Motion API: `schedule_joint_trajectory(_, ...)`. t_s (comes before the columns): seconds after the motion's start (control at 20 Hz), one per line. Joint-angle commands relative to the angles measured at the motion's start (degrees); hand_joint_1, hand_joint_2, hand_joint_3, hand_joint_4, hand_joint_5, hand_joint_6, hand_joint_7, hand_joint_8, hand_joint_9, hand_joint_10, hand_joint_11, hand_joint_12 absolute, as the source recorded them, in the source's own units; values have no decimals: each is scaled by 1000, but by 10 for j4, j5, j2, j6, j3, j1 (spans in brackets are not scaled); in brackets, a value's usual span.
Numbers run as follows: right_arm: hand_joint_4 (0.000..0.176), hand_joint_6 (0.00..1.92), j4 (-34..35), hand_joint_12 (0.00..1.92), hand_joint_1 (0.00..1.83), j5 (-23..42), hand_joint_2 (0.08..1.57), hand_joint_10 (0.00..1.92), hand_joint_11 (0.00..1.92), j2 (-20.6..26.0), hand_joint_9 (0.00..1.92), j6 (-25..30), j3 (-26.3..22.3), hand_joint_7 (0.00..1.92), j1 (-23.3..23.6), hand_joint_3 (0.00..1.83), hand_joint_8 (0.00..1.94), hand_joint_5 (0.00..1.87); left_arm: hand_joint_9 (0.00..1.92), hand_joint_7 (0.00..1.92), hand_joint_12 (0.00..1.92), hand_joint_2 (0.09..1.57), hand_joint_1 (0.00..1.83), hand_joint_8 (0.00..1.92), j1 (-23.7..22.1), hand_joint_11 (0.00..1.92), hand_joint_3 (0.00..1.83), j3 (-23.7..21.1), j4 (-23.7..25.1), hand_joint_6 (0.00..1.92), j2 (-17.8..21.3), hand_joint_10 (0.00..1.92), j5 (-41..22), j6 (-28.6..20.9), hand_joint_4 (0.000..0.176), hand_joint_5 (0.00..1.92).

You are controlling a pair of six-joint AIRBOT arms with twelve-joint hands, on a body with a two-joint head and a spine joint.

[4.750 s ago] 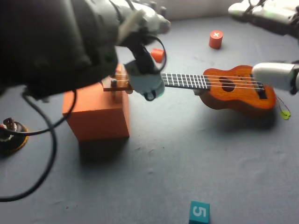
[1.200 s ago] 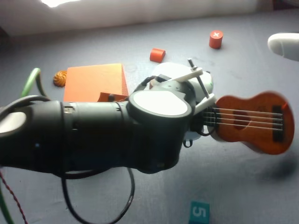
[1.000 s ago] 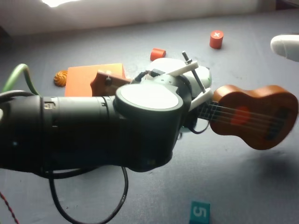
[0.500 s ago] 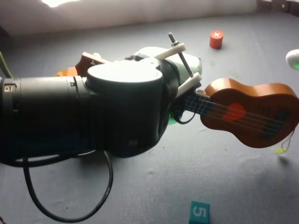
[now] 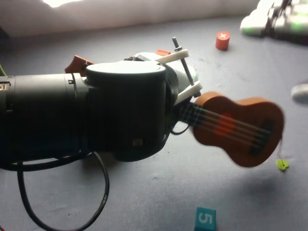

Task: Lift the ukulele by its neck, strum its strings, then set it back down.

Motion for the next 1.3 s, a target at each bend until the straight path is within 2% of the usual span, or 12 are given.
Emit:
schedule_joint_trajectory(0.0,0,9,2,152,172,49,1347,6,0,6,99,25,2,126,5,0,0,68,1435,1354,1921,1189,1472,1921,-14,1486,0,0,37,1921,-5,1921,23,22,157,1245)
schedule_joint_trajectory(0.15,0,14,-33,147,181,46,1348,2,0,8,90,46,2,142,-5,0,6,80,1439,1363,1921,1189,1480,1921,-28,1488,0,2,22,1921,-14,1921,61,66,164,1251)
schedule_joint_trajectory(0.2,0,8,-54,75,182,40,1349,2,0,9,72,62,1,117,-6,0,4,67,1433,1354,1921,1193,1475,1921,-31,1482,1,3,13,1921,-16,1921,68,73,166,1238)
schedule_joint_trajectory(0.35,0,5,-109,181,182,20,1344,8,0,9,87,89,-4,123,-15,0,3,63,1415,1340,1921,1195,1462,1921,-39,1462,1,5,-21,1921,-19,1921,78,70,171,1236)
schedule_joint_trajectory(0.4,0,1,-119,109,159,17,1356,2,0,9,73,89,-6,111,-20,2,2,55,1420,1341,1921,1197,1484,1921,-43,1464,1,6,-29,1921,-23,1921,84,70,173,1230)
schedule_joint_trajectory(0.45,0,1,-123,21,172,9,1359,5,0,9,45,89,-8,97,-24,3,2,54,1421,1339,1921,1193,1486,1921,-47,1463,0,7,-43,1921,-26,1921,86,70,174,1230)
schedule_joint_trajectory(0.65,0,3,-139,9,157,-4,1351,16,14,1,67,88,-15,124,-32,0,10,44,1436,1362,1921,1192,1476,1921,-62,1481,0,9,-63,1921,-41,1921,101,63,176,1238)
schedule_joint_trajectory(0.7,0,6,-141,15,150,-10,1352,20,21,-4,77,86,-17,136,-33,0,14,49,1431,1352,1921,1190,1477,1921,-66,1479,0,10,-64,1921,-45,1921,103,63,176,1224)
schedule_joint_trajectory(0.8,0,4,-141,220,155,-38,1351,11,0,-19,90,83,-17,145,-32,0,3,56,1429,1355,1921,1186,1469,1921,-74,1473,0,17,-65,1921,-53,1921,103,63,176,1250)
schedule_joint_trajectory(0.95,0,3,-141,61,139,-50,1357,10,0,-38,70,71,-19,127,-32,2,2,27,1424,1343,1921,1186,1481,1921,-84,1464,0,25,-68,1921,-59,1921,103,64,176,1257)
schedule_joint_trajectory(1.1,0,18,-141,248,144,-44,1356,14,0,-33,89,66,-28,147,-30,1,1,74,1424,1340,1921,1190,1471,1921,-90,1469,0,29,-73,1921,-65,1921,103,67,175,1251)
schedule_joint_trajectory(1.25,0,11,-141,173,173,-41,1352,10,0,-29,88,66,-34,138,-30,0,5,66,1441,1367,1921,1198,1493,1921,-95,1481,3,31,-74,1921,-70,1921,103,67,176,1271)
